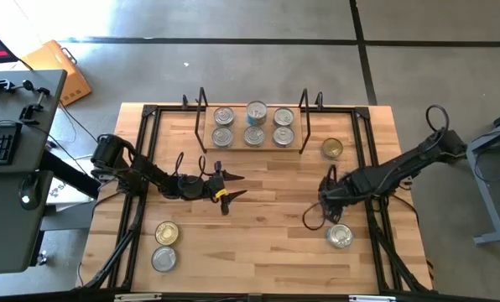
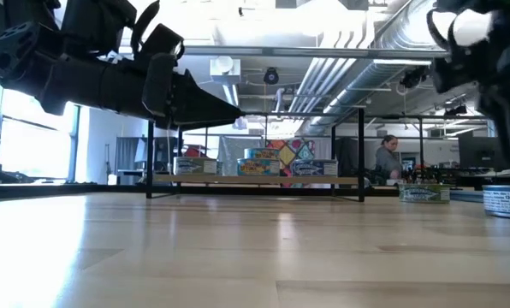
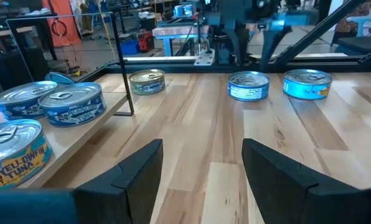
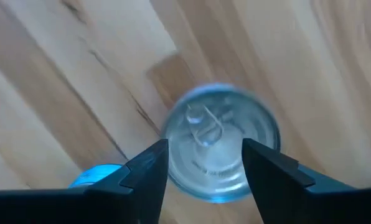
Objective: Stack canned seafood by type on shelf
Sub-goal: Stack the blue tuna can on top of the blue tuna can on the shelf
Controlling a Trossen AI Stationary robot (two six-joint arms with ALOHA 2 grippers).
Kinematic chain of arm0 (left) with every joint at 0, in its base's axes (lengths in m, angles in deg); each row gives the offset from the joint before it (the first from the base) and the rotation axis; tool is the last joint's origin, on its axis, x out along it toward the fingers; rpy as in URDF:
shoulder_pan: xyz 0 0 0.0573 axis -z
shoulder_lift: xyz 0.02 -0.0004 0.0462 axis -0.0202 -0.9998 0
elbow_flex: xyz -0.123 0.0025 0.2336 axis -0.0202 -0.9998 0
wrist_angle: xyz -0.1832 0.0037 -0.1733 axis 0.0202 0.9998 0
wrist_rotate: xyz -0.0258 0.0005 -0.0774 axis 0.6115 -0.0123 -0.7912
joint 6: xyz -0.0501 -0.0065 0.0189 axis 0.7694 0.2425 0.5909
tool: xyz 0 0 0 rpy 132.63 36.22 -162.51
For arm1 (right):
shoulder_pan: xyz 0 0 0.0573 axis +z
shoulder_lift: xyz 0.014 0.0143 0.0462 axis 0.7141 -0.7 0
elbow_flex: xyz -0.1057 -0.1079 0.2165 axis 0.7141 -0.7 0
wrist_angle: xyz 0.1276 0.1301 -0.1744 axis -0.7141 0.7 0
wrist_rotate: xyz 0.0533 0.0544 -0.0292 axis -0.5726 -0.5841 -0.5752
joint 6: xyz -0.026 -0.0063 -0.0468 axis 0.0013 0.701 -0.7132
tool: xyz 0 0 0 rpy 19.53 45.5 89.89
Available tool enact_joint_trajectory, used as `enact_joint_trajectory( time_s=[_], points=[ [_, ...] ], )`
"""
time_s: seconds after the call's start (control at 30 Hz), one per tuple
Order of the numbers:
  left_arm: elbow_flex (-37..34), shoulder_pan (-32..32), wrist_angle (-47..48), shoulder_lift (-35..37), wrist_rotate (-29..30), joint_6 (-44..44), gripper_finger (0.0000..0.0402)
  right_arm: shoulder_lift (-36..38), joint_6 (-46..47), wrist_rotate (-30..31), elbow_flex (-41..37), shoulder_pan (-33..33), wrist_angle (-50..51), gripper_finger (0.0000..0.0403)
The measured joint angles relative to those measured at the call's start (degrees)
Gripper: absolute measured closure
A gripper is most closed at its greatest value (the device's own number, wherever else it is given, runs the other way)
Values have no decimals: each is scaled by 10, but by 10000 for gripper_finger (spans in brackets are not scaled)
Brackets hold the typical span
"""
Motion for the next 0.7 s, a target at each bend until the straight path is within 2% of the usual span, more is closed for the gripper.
enact_joint_trajectory(
  time_s=[0.17, 0.3, 0.37, 0.43, 0.57, 0.7],
  points=[
    [1, 3, 0, 0, 0, 4, 190, 0, 88, -30, -53, 30, -28, 236],
    [2, 3, -4, 0, 0, 4, 190, 2, 75, -27, -92, 23, -165, 263],
    [7, 3, -4, 0, 0, 4, 190, -3, 45, -4, -102, 9, -265, 273],
    [13, 3, -4, 0, 0, 4, 190, -4, 0, 44, -112, -5, -366, 280],
    [25, 3, 1, 0, -2, 4, 190, -3, -133, 136, -116, -21, -584, 284],
    [35, 5, 17, 0, -36, -8, 190, -3, -273, 146, -116, -23, -684, 284]
  ],
)
